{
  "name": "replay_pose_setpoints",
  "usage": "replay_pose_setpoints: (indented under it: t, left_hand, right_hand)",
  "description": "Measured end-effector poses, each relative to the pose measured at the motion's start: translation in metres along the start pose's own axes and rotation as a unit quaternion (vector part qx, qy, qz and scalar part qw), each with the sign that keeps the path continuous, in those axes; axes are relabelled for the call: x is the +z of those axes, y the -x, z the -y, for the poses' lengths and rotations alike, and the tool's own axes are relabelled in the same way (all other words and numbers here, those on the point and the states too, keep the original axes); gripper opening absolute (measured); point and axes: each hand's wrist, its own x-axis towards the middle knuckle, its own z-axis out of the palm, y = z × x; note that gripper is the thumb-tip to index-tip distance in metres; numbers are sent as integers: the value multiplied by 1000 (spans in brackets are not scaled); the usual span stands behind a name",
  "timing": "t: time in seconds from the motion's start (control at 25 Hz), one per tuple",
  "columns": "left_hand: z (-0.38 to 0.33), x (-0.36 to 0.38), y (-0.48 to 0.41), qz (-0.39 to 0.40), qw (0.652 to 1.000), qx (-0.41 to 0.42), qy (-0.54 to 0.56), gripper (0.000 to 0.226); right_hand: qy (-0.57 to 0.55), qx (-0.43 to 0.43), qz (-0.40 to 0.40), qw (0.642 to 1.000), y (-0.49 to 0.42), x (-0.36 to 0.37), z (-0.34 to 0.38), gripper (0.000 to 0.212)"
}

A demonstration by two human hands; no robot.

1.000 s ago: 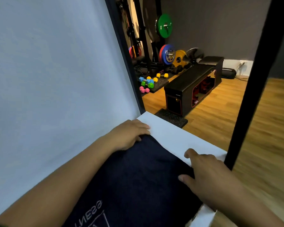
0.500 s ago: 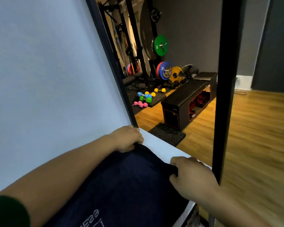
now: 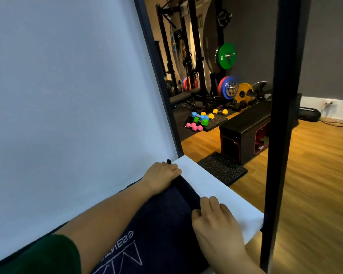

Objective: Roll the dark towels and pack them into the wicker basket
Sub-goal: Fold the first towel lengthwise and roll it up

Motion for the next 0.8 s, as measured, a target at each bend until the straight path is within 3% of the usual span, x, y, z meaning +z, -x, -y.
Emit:
replay_pose_setpoints:
  t: [0.2,0.32,0.48,0.64,0.8]
  left_hand:
    - [-4,18,8,-45,995,-40,76,36]
    - [2,22,15,-56,993,-23,106,34]
    - [14,24,30,-60,993,44,91,33]
    - [11,23,15,-87,995,48,18,27]
    - [2,19,16,-82,996,18,-2,32]
  right_hand:
    - [24,-69,-20,997,4,5,-3,31]
    - [44,-88,-17,995,6,1,-2,33]
    - [111,-123,-10,986,7,-7,1,39]
    - [160,-142,-7,977,6,-6,8,33]
    - [153,-118,-36,980,12,-3,5,47]
